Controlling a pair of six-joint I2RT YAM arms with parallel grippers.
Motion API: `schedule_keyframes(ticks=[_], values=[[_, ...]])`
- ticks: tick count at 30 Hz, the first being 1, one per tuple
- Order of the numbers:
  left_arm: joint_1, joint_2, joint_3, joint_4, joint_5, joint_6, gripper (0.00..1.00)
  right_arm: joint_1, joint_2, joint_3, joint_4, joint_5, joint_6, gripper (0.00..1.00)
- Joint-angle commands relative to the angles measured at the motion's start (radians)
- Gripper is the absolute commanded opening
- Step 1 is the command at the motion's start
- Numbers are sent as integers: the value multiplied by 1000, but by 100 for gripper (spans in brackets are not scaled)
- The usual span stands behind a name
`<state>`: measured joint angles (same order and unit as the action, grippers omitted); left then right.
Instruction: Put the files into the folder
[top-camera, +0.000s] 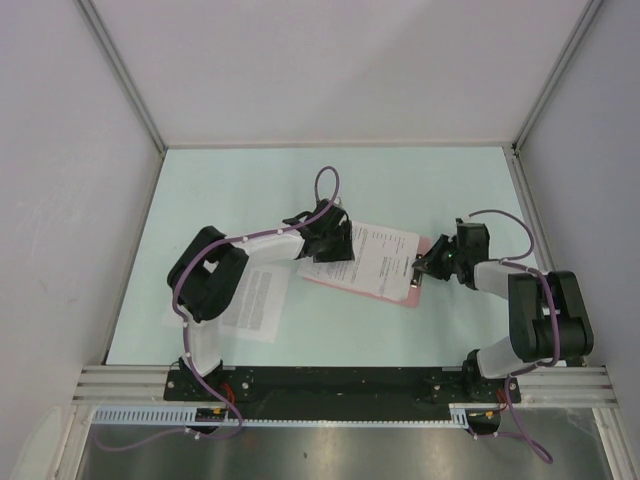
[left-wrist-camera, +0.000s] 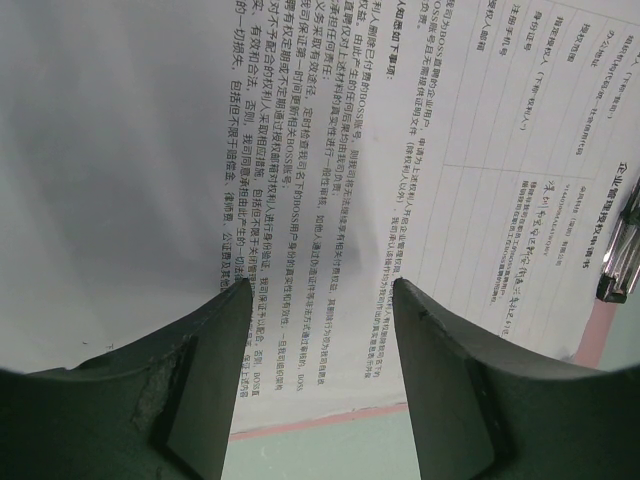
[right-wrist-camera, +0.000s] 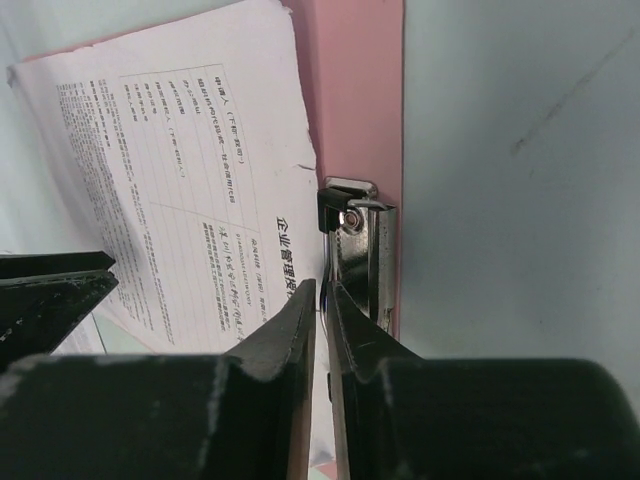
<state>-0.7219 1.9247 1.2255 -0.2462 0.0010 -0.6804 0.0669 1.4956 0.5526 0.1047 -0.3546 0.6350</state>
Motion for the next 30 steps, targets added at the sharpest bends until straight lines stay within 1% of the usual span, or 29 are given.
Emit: schedule_keyframes(ticks=[1, 4, 8, 13, 15, 16, 17, 20, 25, 26, 27, 29, 30], values=[[-19, 22, -41, -65, 27, -7, 65, -12, 28, -42, 38, 2, 9, 9], [-21, 22, -40, -64, 36, -10, 65, -16, 45, -46, 70, -58, 14, 0], [-21, 17, -34, -67, 42, -10, 65, -16, 78, -81, 173, -158, 29, 0], [-22, -9, -24, -79, 50, 24, 66, -39, 29, -137, 343, -260, 81, 0], [-21, -15, -12, -90, 50, 36, 67, -59, 22, -148, 380, -303, 113, 0], [-22, -10, -5, -94, 50, 38, 66, -59, 20, -151, 412, -344, 129, 0], [-22, -6, 3, -97, 53, 38, 67, -100, 18, -152, 426, -362, 141, 0], [-21, 28, 9, -96, 71, 35, 66, -111, 17, -160, 489, -418, 189, 0], [-22, 62, 2, -71, 108, 19, 66, -127, 32, -216, 691, -498, 284, 0], [-22, 66, 5, -70, 111, 18, 66, -131, 50, -229, 729, -507, 328, 0], [-22, 71, 6, -70, 111, 15, 66, -139, 64, -240, 813, -529, 350, 0], [-24, 72, 11, -68, 113, 15, 66, -144, 93, -261, 874, -547, 397, 0], [-24, 74, 12, -68, 113, 16, 66, -148, 122, -270, 942, -563, 414, 0]])
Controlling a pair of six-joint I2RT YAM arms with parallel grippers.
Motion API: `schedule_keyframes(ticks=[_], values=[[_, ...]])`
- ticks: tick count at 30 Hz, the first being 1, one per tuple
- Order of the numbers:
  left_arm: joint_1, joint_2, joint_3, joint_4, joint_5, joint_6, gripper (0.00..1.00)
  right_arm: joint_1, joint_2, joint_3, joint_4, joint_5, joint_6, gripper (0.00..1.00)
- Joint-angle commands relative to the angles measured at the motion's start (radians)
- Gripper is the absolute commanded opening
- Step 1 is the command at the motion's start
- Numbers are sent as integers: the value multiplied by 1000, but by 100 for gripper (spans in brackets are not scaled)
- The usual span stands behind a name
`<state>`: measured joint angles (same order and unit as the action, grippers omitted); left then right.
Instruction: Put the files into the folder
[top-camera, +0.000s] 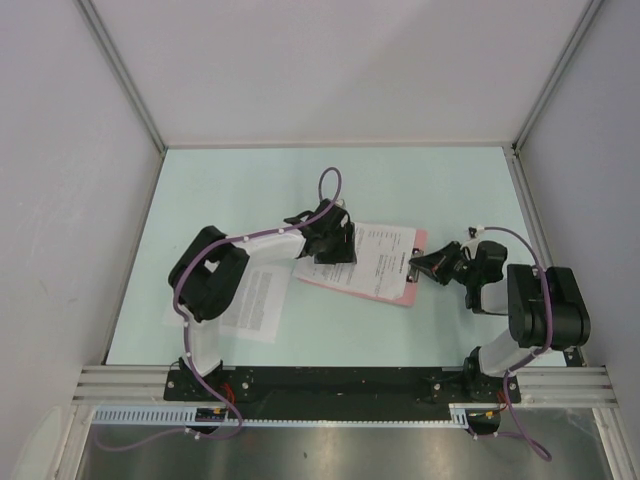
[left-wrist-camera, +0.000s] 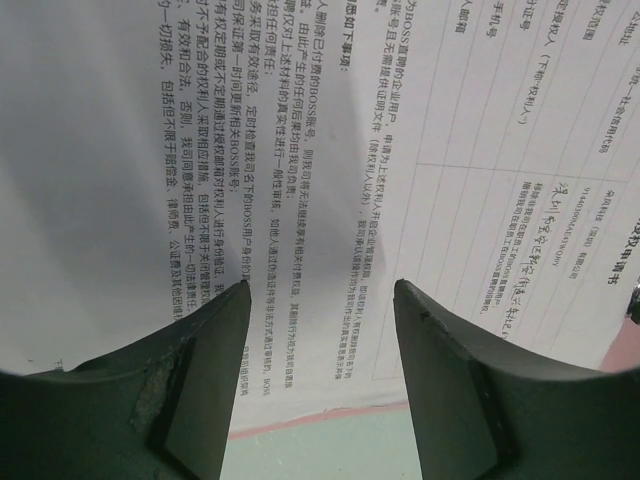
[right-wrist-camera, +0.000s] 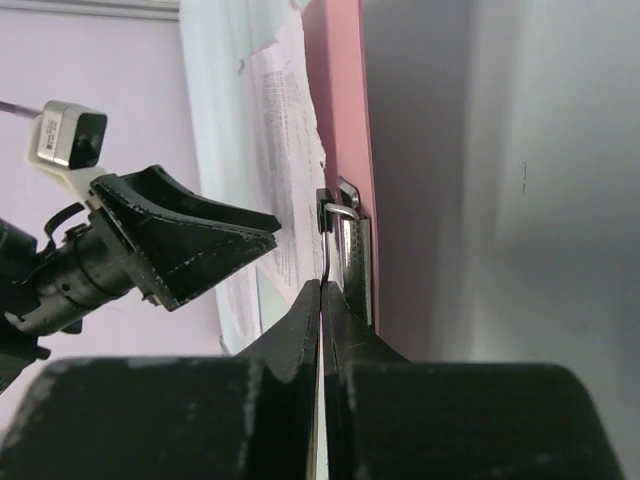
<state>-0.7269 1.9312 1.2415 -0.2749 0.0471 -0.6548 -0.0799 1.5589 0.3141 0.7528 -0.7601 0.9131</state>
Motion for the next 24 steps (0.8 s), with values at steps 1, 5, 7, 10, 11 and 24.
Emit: schedule_keyframes(ticks=[1, 5, 7, 10, 11, 24], values=[[-19, 71, -2, -38, 66, -11, 66, -4, 72, -39, 334, -163, 151, 0], [-22, 81, 13, -46, 76, -2, 66, -14, 144, -78, 500, -194, 240, 0], [-23, 87, 13, -37, 89, -2, 66, -21, 197, -86, 604, -200, 273, 0], [-35, 101, 32, -37, 99, 0, 66, -24, 297, -90, 778, -212, 357, 0], [-45, 106, 33, -35, 103, -2, 66, -24, 315, -90, 815, -211, 372, 0], [-95, 29, 58, -38, 80, 3, 69, -60, 368, -118, 818, -199, 311, 0]])
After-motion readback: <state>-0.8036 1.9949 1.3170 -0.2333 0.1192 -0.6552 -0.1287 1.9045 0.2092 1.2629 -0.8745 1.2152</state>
